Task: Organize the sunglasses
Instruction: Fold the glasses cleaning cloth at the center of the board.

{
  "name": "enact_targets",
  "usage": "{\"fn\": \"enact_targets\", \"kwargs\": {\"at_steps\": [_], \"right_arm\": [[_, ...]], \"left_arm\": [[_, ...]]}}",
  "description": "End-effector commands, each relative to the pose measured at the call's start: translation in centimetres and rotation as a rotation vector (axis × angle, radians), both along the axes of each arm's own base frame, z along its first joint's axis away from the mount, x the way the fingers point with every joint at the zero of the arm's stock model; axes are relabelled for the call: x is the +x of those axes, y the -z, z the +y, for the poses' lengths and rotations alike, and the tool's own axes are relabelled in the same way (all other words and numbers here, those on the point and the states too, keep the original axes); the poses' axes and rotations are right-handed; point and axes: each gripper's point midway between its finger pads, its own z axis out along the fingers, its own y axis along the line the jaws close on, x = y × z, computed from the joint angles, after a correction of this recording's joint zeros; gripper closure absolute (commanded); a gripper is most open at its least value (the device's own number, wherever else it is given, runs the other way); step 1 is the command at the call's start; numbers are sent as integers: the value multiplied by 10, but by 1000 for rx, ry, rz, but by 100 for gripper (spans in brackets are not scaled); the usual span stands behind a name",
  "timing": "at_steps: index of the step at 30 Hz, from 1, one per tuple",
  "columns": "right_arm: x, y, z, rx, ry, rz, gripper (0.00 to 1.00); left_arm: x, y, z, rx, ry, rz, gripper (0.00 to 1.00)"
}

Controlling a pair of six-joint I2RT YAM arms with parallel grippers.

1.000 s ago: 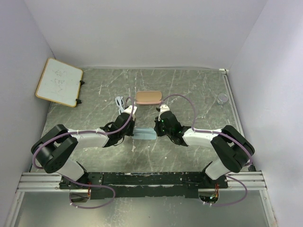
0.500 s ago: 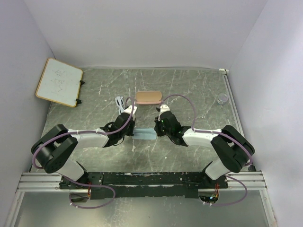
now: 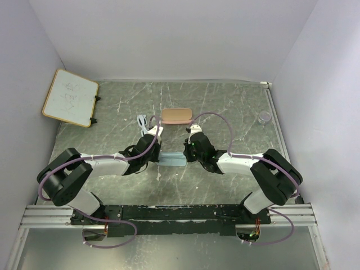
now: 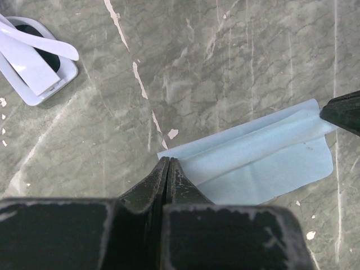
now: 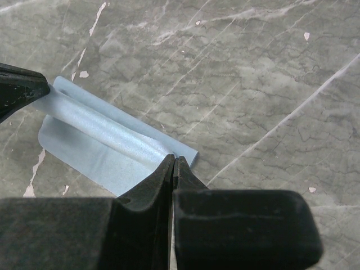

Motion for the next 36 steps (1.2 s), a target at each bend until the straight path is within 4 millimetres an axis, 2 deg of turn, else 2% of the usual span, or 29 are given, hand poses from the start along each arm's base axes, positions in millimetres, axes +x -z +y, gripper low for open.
{"fn": "enact_targets", "kwargs": {"at_steps": [1, 5, 14, 20, 26, 28, 36], "right_arm": [[-3, 3, -4, -6, 7, -1, 100], [-6, 4, -3, 0, 0, 5, 95], [-8, -1, -2, 13, -10, -1, 87], [-9, -8, -3, 27, -6, -21, 78], [-6, -11, -3, 31, 0, -34, 80], [-4, -9, 0, 27, -1, -31, 86], [3, -9, 6, 17, -9, -38, 90]], "left_arm": [[-5, -7, -5, -22, 22, -12, 93], [-9, -7, -7, -25, 37, -6, 91], [-12, -10, -6, -20, 36, -15, 72], [-14, -15, -5, -25, 34, -27, 71], [-10, -15, -3, -15, 14, -36, 72], [-8, -13, -6, -14, 15, -34, 73], [4, -4, -22, -26, 27, -35, 77]]}}
